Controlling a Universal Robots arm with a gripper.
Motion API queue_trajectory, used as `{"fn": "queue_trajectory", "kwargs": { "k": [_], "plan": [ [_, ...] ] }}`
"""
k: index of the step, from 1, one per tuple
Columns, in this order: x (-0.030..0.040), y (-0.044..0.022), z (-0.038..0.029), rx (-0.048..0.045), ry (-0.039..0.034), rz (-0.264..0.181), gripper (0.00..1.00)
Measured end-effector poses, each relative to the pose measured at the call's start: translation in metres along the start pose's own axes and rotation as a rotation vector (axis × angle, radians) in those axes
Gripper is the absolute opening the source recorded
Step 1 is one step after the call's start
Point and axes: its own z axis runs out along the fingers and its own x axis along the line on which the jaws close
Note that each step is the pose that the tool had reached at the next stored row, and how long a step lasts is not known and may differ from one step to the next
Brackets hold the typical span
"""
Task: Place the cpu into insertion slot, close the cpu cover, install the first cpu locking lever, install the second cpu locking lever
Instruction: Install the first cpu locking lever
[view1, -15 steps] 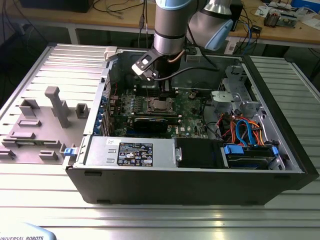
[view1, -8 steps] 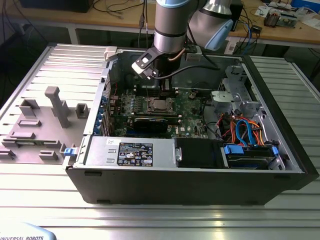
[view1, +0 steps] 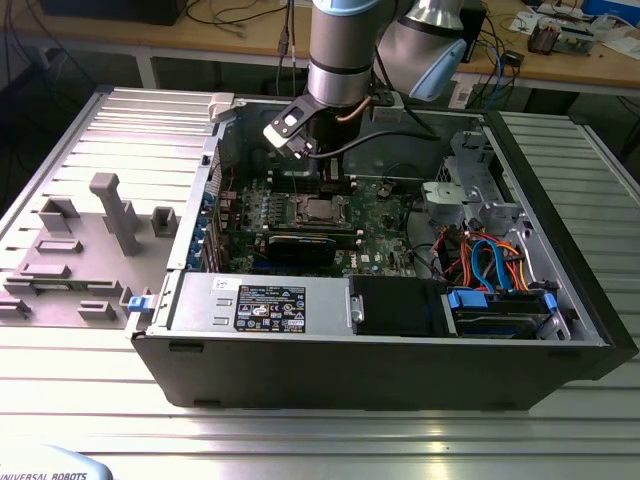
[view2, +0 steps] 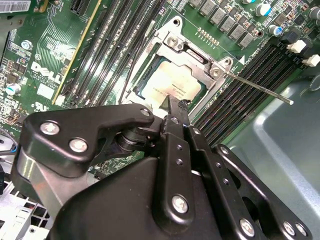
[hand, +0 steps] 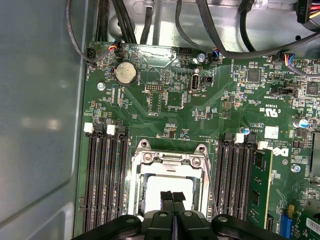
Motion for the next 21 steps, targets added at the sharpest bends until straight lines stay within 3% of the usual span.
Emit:
{"fn": "queue_trajectory", "kwargs": {
  "k": [11,17,21],
  "plan": [
    [0.0000,0.0000,-0.0030,0.0001,-0.0002,-0.010,0.11],
    [0.0000,0.0000,-0.0182,0.0001,-0.0002,-0.010,0.11],
    [0.0001,0.0000,-0.0200,0.0001,-0.0003,-0.080,0.11]
  ]
}}
